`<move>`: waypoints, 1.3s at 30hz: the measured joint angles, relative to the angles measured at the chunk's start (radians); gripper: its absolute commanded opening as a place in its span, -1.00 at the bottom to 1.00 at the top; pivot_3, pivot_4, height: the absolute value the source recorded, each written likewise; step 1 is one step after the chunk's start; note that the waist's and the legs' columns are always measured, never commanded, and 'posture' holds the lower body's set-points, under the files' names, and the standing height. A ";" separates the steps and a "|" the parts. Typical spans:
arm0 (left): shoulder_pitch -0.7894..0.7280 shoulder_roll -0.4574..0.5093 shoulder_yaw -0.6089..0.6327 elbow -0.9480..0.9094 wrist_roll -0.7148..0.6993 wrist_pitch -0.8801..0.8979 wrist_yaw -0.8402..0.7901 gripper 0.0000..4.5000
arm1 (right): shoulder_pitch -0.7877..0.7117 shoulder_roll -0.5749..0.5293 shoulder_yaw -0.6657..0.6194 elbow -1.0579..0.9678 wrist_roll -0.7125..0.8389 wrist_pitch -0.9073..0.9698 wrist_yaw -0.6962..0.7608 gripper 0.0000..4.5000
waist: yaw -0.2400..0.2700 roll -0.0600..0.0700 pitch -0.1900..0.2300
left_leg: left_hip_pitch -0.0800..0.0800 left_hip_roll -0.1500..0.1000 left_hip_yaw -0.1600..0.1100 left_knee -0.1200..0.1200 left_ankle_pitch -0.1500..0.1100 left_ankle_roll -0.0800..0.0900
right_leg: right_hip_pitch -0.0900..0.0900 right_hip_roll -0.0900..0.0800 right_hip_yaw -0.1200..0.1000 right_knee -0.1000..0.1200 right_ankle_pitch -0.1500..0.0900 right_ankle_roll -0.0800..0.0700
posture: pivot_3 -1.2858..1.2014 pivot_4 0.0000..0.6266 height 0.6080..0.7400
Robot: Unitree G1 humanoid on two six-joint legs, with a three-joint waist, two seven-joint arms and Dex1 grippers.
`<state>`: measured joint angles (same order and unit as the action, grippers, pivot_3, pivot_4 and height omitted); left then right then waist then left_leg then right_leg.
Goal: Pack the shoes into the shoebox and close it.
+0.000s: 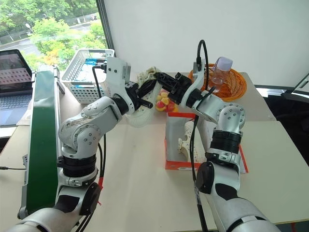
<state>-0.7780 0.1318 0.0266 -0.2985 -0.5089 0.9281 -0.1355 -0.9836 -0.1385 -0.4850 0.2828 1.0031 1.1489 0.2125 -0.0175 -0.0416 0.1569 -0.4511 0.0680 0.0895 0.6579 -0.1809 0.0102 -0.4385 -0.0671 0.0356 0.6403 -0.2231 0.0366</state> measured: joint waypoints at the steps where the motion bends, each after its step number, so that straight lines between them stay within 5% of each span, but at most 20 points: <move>1: 0.000 0.002 0.000 0.000 0.000 0.000 0.000 -0.96 | 0.000 0.000 0.002 0.000 0.000 -0.002 0.000 -0.70 | 0.000 0.000 0.000 | 0.000 0.000 0.000 0.000 0.000 0.000 | 0.000 0.000 0.000 0.000 0.000 0.000 | 0.03 -0.52 1.00; 3: 0.000 0.010 0.000 0.000 0.000 0.005 -0.001 -0.96 | 0.000 -0.001 0.009 0.003 0.000 -0.004 0.001 -0.71 | 0.000 0.000 0.000 | 0.000 0.000 0.000 0.000 0.000 0.000 | 0.000 0.000 0.000 0.000 0.000 0.000 | 0.03 -0.52 1.00; 4: 0.000 0.015 0.000 0.000 -0.001 0.007 -0.003 -0.61 | 0.000 -0.002 0.012 0.004 -0.001 -0.005 0.001 -0.72 | -0.001 0.000 0.000 | 0.000 0.000 0.000 0.000 0.000 0.000 | 0.000 0.000 0.000 0.000 0.000 0.000 | 0.03 -0.52 1.00; 6: 0.000 0.019 0.004 0.000 -0.002 0.010 -0.002 -0.42 | 0.000 -0.005 0.019 0.004 -0.001 -0.007 0.002 -0.72 | 0.000 0.000 0.000 | 0.000 0.000 0.000 0.000 0.000 0.000 | 0.000 0.000 0.000 0.000 0.000 0.000 | 0.03 -0.52 1.00; 11: 0.007 0.055 0.030 -0.049 -0.039 0.040 -0.018 0.43 | 0.000 -0.024 0.057 0.008 -0.012 -0.011 0.008 -0.72 | -0.001 0.000 0.000 | -0.001 0.000 0.000 0.000 0.000 0.000 | 0.000 0.000 0.000 0.000 0.000 0.000 | 0.03 -0.52 1.00; 22: -0.060 0.230 0.173 -0.082 -0.108 0.069 -0.082 0.43 | -0.011 -0.252 0.180 -0.048 -0.151 -0.010 0.015 -0.72 | 0.003 0.001 0.001 | -0.002 0.000 0.000 0.000 0.000 0.000 | -0.001 0.000 -0.001 -0.002 0.000 0.000 | 0.03 -0.52 1.00; 30: -0.041 0.214 0.117 -0.038 -0.094 0.034 -0.116 0.43 | 0.006 -0.391 0.198 0.023 -0.158 0.060 0.186 -0.72 | 0.004 0.001 0.001 | -0.002 0.000 0.000 0.000 0.000 0.000 | -0.001 0.000 -0.001 -0.002 0.000 0.000 | 0.03 -0.52 1.00; 39: -0.039 0.212 0.088 -0.034 -0.075 0.026 -0.120 0.43 | 0.105 -0.403 0.202 0.102 -0.180 0.082 0.290 -0.72 | 0.001 0.001 0.001 | -0.002 0.000 0.000 0.000 0.000 0.000 | -0.001 0.000 0.000 -0.002 0.000 0.000 | 0.03 -0.52 1.00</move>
<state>-0.8170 0.3436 0.1147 -0.3321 -0.5840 0.9538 -0.2559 -0.8785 -0.5414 -0.2825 0.3852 0.8235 1.2304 0.5023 -0.0169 -0.0409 0.1578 -0.4533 0.0677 0.0895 0.6580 -0.1812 0.0107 -0.4396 -0.0670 0.0356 0.6381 -0.2231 0.0371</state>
